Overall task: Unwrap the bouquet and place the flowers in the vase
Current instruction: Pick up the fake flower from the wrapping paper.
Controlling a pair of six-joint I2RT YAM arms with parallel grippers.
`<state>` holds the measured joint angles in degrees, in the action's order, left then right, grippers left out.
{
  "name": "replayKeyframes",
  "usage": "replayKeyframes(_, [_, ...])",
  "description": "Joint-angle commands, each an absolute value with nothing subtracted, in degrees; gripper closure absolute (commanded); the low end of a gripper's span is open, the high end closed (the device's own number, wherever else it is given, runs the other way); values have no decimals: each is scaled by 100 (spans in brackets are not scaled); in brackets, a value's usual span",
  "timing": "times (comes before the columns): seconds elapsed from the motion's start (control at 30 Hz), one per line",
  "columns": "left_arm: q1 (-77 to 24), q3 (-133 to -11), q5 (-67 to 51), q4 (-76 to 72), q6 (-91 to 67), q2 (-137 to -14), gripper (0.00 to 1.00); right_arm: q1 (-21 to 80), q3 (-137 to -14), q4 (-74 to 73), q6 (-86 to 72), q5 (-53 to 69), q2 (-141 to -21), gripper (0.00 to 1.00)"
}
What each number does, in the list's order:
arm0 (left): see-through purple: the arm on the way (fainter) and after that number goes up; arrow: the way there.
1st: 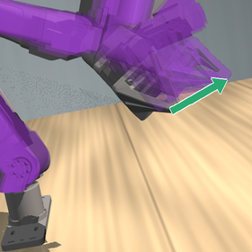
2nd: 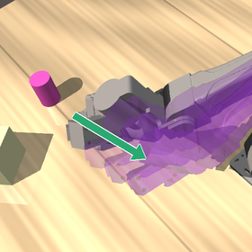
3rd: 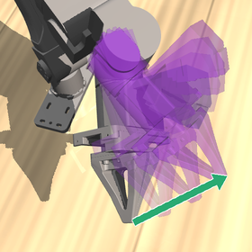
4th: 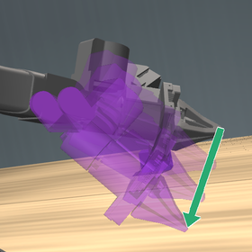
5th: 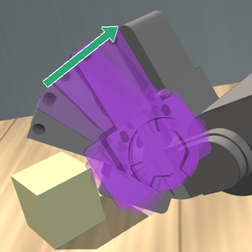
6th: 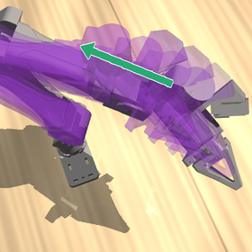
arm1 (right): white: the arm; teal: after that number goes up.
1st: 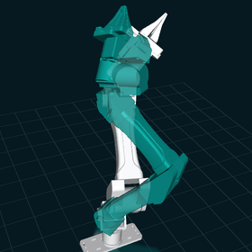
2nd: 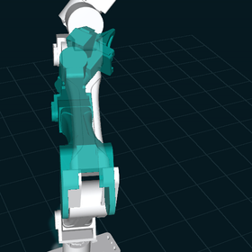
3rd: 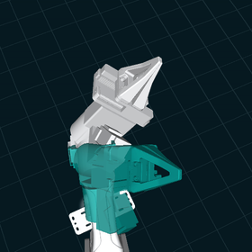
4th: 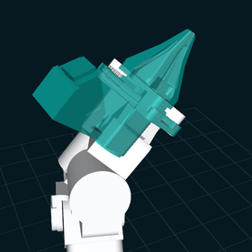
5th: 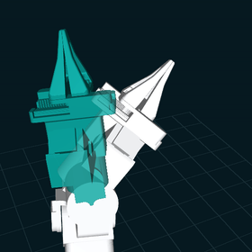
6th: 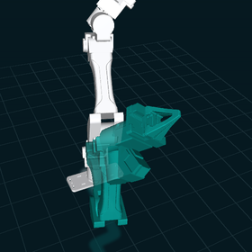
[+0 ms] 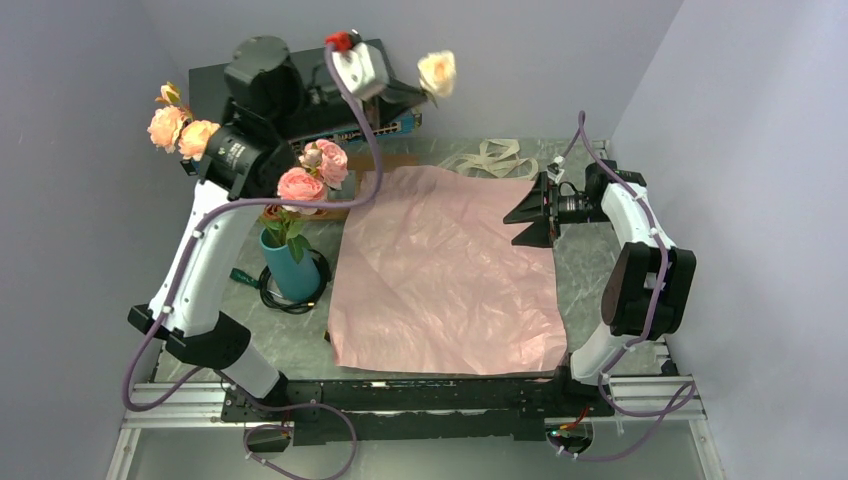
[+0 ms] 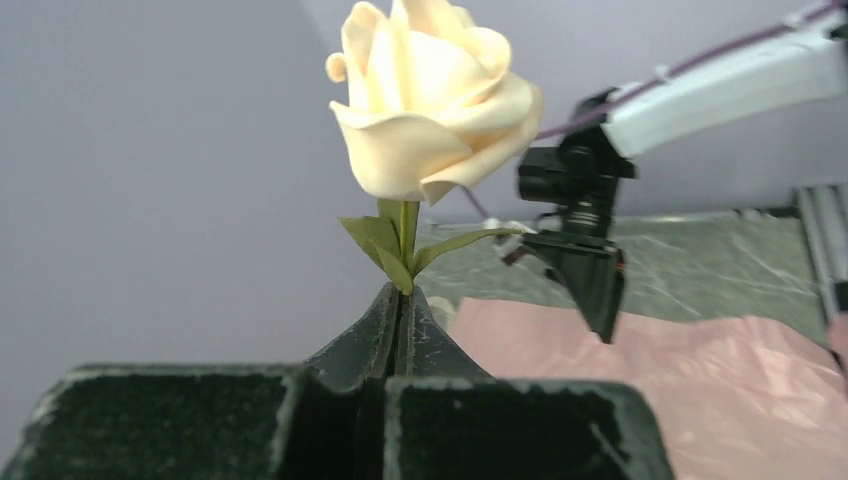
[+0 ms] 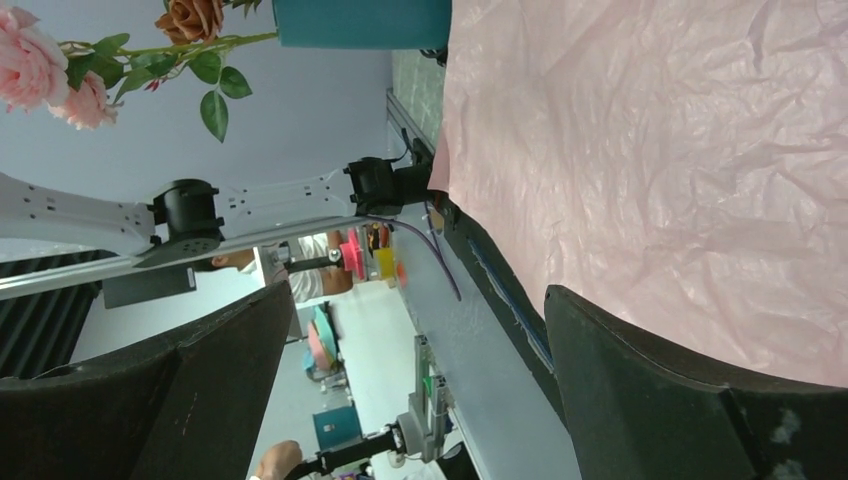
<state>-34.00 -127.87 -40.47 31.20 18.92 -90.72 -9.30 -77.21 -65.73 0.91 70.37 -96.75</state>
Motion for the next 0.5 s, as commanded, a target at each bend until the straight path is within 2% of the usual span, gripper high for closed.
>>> replayKeyframes(0.0, [-2782, -13103, -3807, 2476, 1271, -9039, 100, -940, -8009, -6290, -114, 6965, -9738, 0])
replayKeyframes(0.13, [-2004, -12970, -3367, 2128, 818, -8903, 100, -940, -8068, -6181, -287, 6997, -9882, 0])
replayKeyframes(0.27, [-703, -12596, -3266, 1424, -467, -8576, 100, -932, -8068, -6120, -364, 7016, -10026, 0])
replayKeyframes(0.47, [1122, -11984, -3276, 908, -1558, -7887, 100, -903, -8106, -5978, -450, 6948, -10157, 0])
